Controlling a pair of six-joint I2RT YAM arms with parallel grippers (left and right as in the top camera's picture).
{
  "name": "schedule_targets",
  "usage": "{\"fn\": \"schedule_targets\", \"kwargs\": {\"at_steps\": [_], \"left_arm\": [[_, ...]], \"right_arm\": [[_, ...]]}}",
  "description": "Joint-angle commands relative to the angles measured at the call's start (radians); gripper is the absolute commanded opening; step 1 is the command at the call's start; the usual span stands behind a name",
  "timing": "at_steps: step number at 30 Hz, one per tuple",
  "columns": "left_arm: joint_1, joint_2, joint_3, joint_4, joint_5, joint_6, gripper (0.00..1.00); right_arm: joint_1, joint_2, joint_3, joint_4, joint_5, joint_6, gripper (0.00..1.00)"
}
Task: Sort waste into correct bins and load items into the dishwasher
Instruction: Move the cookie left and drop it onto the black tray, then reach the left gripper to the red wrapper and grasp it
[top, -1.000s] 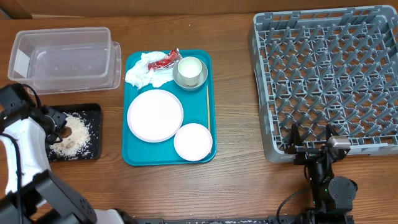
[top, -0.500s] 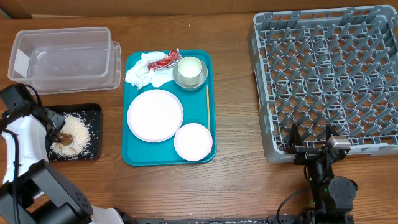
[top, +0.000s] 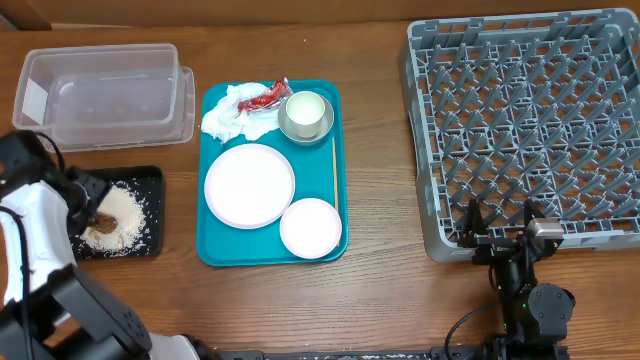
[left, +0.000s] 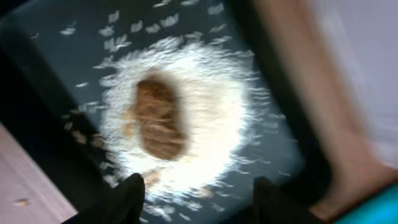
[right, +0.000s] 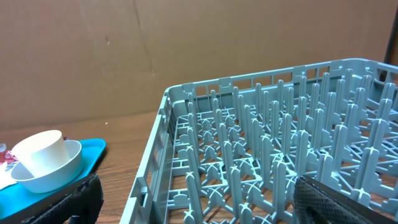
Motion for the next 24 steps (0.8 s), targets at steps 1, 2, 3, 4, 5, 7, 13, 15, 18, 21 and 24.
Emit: {"fn": "schedule_targets", "kwargs": {"at_steps": [1, 2, 3, 4, 5, 7, 13, 15, 18, 21, 24], "left_arm": [[0.006, -0.118, 0.128, -0.035, 0.233, 0.004, 0.59], [0.005, -0.139, 0.150, -0.047, 0.294, 0.005, 0.59], [0.003, -0.161, 0.168, -0.055, 0.364, 0.013, 0.60], [-0.001, -0.183, 0.180, -0.056, 0.446, 0.032, 0.60], [-0.005, -0.204, 0.188, -0.053, 0.532, 0.055, 0.61], [-0.024, -0.246, 0.190, -0.039, 0.681, 0.094, 0.60], [-0.186, -0.298, 0.190, -0.140, 0.827, 0.304, 0.61], [-0.274, -0.294, 0.186, -0.201, 0.805, 0.378, 0.63], [-0.444, -0.274, 0.159, -0.271, 0.664, 0.408, 0.64], [-0.604, -0.246, 0.108, -0.289, 0.505, 0.406, 0.64], [-0.733, -0.214, 0.053, -0.284, 0.399, 0.399, 0.64]], "right_arm": [[-0.005, -0.010, -0.010, 0.003, 0.005, 0.007, 1.00], [-0.005, -0.010, -0.010, 0.003, 0.005, 0.007, 1.00], [-0.005, -0.010, -0.011, 0.003, 0.005, 0.007, 1.00], [-0.005, -0.010, -0.010, 0.003, 0.005, 0.007, 1.00], [-0.005, -0.010, -0.010, 0.003, 0.005, 0.007, 1.00], [-0.005, -0.010, -0.011, 0.003, 0.005, 0.007, 1.00], [-0.005, -0.010, -0.011, 0.003, 0.005, 0.007, 1.00], [-0.005, -0.010, -0.010, 0.003, 0.005, 0.007, 1.00], [-0.005, -0.010, -0.010, 0.003, 0.005, 0.007, 1.00], [-0.005, -0.010, -0.011, 0.003, 0.005, 0.007, 1.00], [-0.005, -0.010, -0.011, 0.003, 0.005, 0.007, 1.00]]}}
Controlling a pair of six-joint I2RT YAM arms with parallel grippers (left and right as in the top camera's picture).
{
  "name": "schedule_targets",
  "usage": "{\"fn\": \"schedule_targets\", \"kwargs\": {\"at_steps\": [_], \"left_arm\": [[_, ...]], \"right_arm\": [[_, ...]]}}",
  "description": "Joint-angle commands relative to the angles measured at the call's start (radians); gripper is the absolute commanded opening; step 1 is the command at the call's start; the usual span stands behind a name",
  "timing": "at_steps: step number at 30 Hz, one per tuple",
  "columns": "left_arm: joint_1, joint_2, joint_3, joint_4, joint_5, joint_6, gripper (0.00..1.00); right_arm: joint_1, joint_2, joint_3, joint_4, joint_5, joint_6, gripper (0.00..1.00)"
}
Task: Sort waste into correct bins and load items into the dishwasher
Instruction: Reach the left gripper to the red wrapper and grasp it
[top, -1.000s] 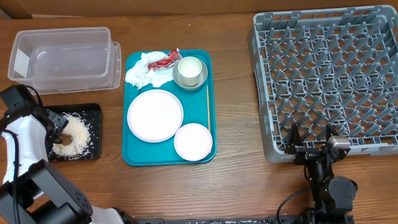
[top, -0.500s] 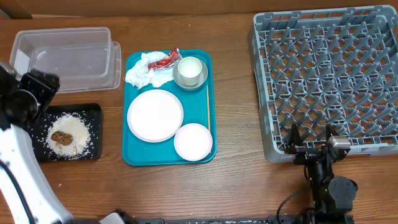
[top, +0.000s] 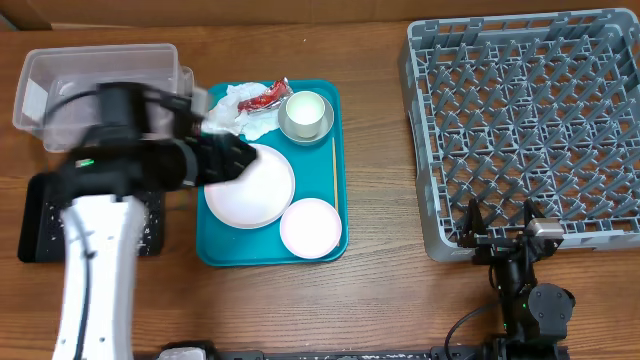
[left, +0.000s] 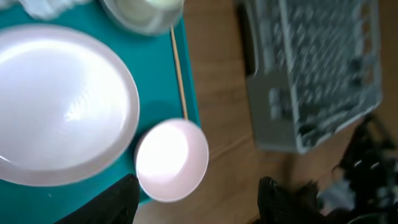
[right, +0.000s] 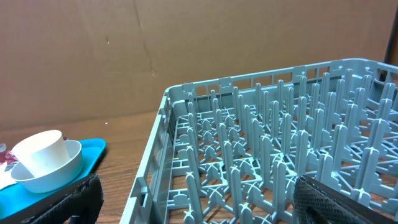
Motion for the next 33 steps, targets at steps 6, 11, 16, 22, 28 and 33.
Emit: {"fn": "schedule_targets", "kwargs": {"at_steps": [6, 11, 16, 22, 28, 33], "left_arm": [[-0.271, 0.147, -0.112, 0.021, -0.290, -0.048, 0.65], [-0.319, 0.217, -0.112, 0.035, -0.298, -0.079, 0.64], [-0.314, 0.222, -0.105, 0.071, -0.298, -0.115, 0.62], [-0.308, 0.222, -0.062, 0.133, -0.299, -0.152, 0.51], [-0.308, 0.222, 0.002, 0.223, -0.299, -0.167, 0.61], [-0.295, 0.222, 0.072, 0.313, -0.423, -0.179, 0.60]], "right_arm": [[-0.005, -0.010, -0.010, 0.003, 0.006, 0.008, 1.00], [-0.005, -0.010, -0.011, 0.003, 0.006, 0.008, 1.00], [-0.005, -0.010, -0.010, 0.003, 0.006, 0.008, 1.00], [-0.005, -0.010, -0.011, 0.003, 0.006, 0.008, 1.00], [-0.005, -0.010, -0.011, 0.003, 0.006, 0.008, 1.00], [-0.005, -0.010, -0.011, 0.003, 0.006, 0.008, 1.00]]}}
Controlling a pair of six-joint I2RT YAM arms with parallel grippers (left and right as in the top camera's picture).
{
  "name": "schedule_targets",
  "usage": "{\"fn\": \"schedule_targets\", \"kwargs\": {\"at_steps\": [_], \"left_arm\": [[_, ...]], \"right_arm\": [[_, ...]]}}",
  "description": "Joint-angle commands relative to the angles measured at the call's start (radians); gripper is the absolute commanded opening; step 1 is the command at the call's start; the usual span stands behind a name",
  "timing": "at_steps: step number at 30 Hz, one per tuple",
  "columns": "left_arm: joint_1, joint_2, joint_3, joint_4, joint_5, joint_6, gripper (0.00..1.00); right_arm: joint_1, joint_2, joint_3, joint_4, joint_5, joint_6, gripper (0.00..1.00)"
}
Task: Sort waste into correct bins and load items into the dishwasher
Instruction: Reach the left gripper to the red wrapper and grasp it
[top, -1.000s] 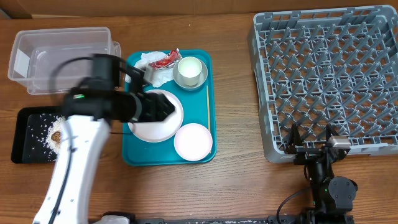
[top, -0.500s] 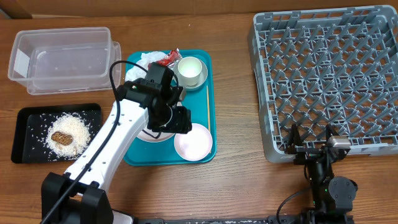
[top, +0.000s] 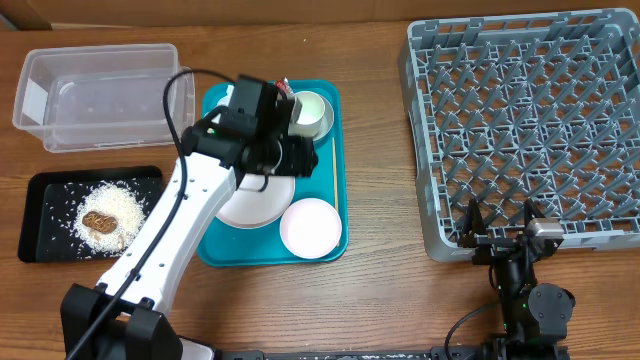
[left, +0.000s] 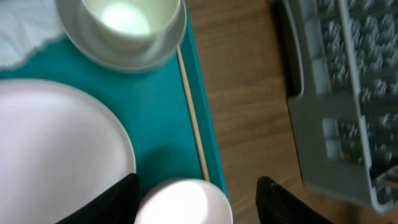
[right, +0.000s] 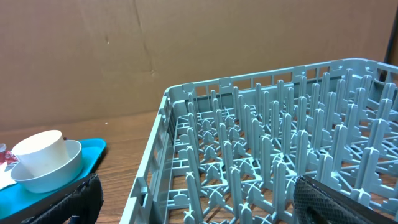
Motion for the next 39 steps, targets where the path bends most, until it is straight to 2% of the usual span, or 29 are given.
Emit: {"fn": "schedule_targets", "kwargs": {"at_steps": [1, 4, 9, 12, 15, 17, 19, 22, 29, 35, 39], "left_arm": [[0.023, 0.001, 0.072, 0.039, -0.148, -0.020, 0.58], [0.058, 0.003, 0.109, 0.078, -0.248, -0.018, 0.57], [0.149, 0.062, 0.246, 0.066, -0.214, -0.014, 0.59], [0.190, 0.155, 0.396, -0.029, -0.169, 0.035, 0.67], [0.204, 0.273, 0.523, -0.100, -0.171, 0.117, 0.81], [0.205, 0.342, 0.562, -0.101, -0.187, 0.161, 0.88], [0.205, 0.395, 0.569, -0.077, -0.243, 0.182, 0.90], [0.205, 0.469, 0.569, -0.039, -0.291, 0.209, 0.90], [0.204, 0.610, 0.569, 0.022, -0.291, 0.384, 0.90], [0.204, 0.666, 0.568, 0.053, -0.292, 0.409, 0.79], [0.204, 0.712, 0.568, 0.037, -0.319, 0.454, 0.78]], "right_arm": [[-0.005, -0.010, -0.010, 0.004, 0.005, 0.008, 1.00], [-0.005, -0.010, -0.010, 0.004, 0.005, 0.008, 1.00], [-0.005, -0.010, -0.010, 0.004, 0.005, 0.008, 1.00], [-0.005, -0.010, -0.010, 0.004, 0.005, 0.008, 1.00], [-0.005, -0.010, -0.010, 0.004, 0.005, 0.008, 1.00], [-0.005, -0.010, -0.010, 0.004, 0.005, 0.008, 1.00], [-0.005, -0.010, -0.010, 0.004, 0.005, 0.008, 1.00], [-0.005, -0.010, -0.011, 0.004, 0.005, 0.008, 1.00], [-0.005, -0.010, -0.010, 0.004, 0.005, 0.008, 1.00], [-0.005, -0.010, -0.011, 0.004, 0.005, 0.008, 1.00], [-0.005, -0.010, -0.011, 0.004, 0.005, 0.008, 1.00]]}}
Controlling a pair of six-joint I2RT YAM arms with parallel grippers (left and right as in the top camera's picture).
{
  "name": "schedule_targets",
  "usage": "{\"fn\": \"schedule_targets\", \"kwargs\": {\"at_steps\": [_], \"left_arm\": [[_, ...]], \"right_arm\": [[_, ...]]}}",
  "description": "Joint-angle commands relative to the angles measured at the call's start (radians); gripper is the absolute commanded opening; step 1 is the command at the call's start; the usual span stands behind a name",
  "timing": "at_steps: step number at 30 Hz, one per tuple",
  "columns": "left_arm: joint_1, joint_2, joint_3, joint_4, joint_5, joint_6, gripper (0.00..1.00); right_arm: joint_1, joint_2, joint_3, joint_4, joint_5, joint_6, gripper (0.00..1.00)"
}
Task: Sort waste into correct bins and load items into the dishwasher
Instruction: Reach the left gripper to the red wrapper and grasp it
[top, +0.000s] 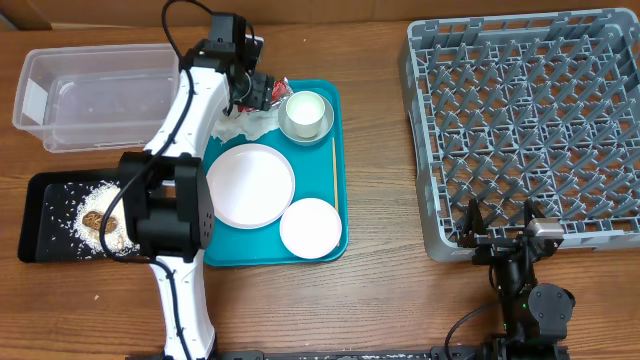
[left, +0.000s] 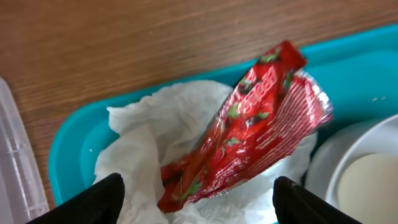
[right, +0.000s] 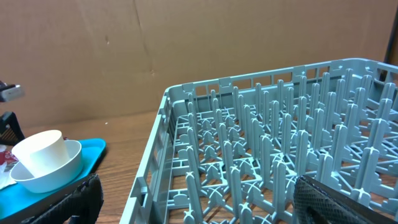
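A red wrapper (left: 255, 118) lies on a crumpled white napkin (left: 143, 143) in the back left corner of the teal tray (top: 316, 172). My left gripper (left: 199, 205) hangs open just above them, one finger on each side of the wrapper and nothing held. In the overhead view the same gripper (top: 250, 86) covers part of the wrapper (top: 275, 91). A white cup in a grey bowl (top: 305, 112), a large white plate (top: 250, 185), a small white plate (top: 311, 228) and a chopstick (top: 334, 168) share the tray. My right gripper (top: 500, 226) rests open at the grey dish rack's (top: 530, 120) front edge.
A clear plastic bin (top: 100, 95) stands at the back left. A black tray (top: 50, 200) with rice and a brown scrap sits at the front left. In the right wrist view the rack (right: 280, 162) fills the right side, with the cup (right: 40, 152) far to the left.
My left gripper has moved from above the tray's middle, near the cup and chopstick, to the tray's back left corner over the red wrapper. It remains open. The right arm is unchanged.
My left gripper was open low over the rice on the black tray. Then it was above the white plates on the teal tray, then by the cup and chopstick. Now it is over the wrapper and napkin. Nothing on the tray has shifted.
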Motion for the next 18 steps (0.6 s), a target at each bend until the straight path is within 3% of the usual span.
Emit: {"fn": "schedule_targets", "kwargs": {"at_steps": [1, 9, 14, 18], "left_arm": [[-0.003, 0.055, 0.016, -0.009, -0.051, 0.058, 0.78], [-0.003, 0.070, 0.017, -0.005, -0.056, 0.058, 0.69], [-0.005, 0.068, 0.021, -0.005, -0.056, 0.058, 0.35], [-0.021, 0.048, 0.027, -0.006, -0.056, 0.058, 0.28]], "right_arm": [[-0.005, -0.010, -0.010, 0.003, 0.005, 0.007, 1.00], [-0.005, -0.010, -0.010, 0.003, 0.005, 0.007, 1.00], [-0.005, -0.010, -0.010, 0.003, 0.005, 0.007, 1.00], [-0.005, -0.010, -0.010, 0.003, 0.005, 0.007, 1.00]]}}
